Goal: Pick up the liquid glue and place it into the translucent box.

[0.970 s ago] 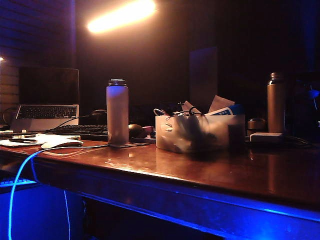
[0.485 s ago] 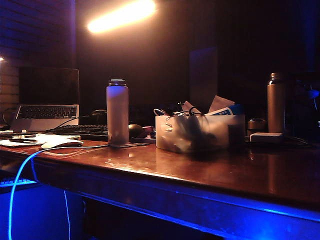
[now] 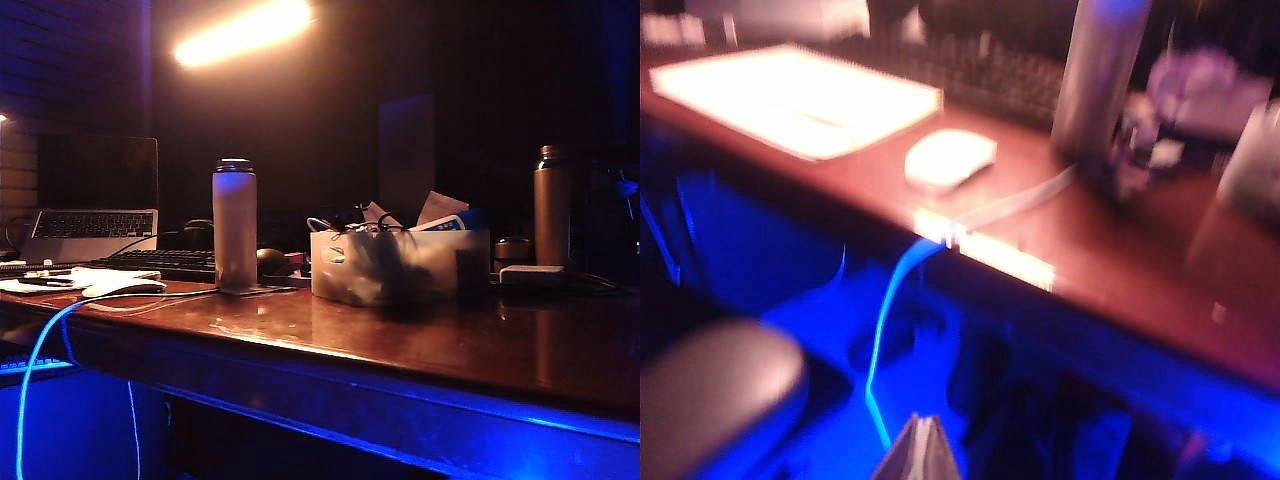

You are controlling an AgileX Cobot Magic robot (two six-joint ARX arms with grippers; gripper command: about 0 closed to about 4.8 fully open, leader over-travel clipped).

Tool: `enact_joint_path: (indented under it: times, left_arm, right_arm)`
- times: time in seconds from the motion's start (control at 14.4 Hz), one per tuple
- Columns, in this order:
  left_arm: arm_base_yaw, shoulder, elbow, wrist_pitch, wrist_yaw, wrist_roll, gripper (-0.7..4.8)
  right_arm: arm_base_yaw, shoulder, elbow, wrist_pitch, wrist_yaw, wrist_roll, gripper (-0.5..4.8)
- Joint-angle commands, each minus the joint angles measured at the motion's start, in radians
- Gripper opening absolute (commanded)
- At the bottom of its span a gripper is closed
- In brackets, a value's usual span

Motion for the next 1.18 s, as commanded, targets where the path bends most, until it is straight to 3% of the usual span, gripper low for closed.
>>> enact_joint_path:
  times: [0.07, 1.18]
  left_arm:
    - [-0.026, -0.003, -0.002, -0.044, -0.014, 0.006, -0.05]
    - [-0.043, -0.003, -0.002, -0.038, 0.002, 0.002, -0.05]
  right_arm:
    - [0.0, -0.003, -0.004, -0.005, -0.001, -0.002, 0.0]
    - [0.0, -0.003, -0.004, -0.005, -0.001, -0.002, 0.0]
